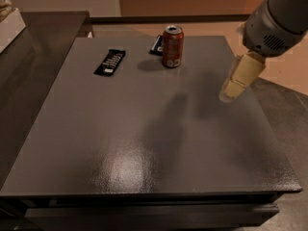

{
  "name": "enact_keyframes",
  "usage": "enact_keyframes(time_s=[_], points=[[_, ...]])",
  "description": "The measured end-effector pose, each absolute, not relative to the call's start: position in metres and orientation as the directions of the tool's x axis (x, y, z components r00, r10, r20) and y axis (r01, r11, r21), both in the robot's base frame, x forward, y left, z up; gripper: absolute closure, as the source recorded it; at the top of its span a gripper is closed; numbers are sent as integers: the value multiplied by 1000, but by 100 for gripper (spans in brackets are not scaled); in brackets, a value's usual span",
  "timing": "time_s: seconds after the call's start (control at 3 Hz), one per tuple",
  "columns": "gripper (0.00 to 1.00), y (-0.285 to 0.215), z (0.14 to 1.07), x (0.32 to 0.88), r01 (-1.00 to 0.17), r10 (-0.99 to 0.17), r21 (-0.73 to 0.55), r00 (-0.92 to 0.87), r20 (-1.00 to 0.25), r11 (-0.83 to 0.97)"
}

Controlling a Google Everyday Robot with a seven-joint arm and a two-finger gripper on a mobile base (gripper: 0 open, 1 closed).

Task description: Move coke can near rxbar chocolate

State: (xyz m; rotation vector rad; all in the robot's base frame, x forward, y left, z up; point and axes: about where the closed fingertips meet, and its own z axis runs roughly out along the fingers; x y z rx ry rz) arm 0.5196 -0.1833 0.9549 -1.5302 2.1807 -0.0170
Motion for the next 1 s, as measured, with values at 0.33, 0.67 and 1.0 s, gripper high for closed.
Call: enact_keyframes(time_s=[0.33, 0.67, 1.0], points=[[0, -166, 947, 575, -847, -835, -293, -272, -478, 444], [0, -151, 945, 626, -806, -767, -295, -277, -579, 514], [0, -135, 938, 670, -784, -700, -254, -294, -650, 566]])
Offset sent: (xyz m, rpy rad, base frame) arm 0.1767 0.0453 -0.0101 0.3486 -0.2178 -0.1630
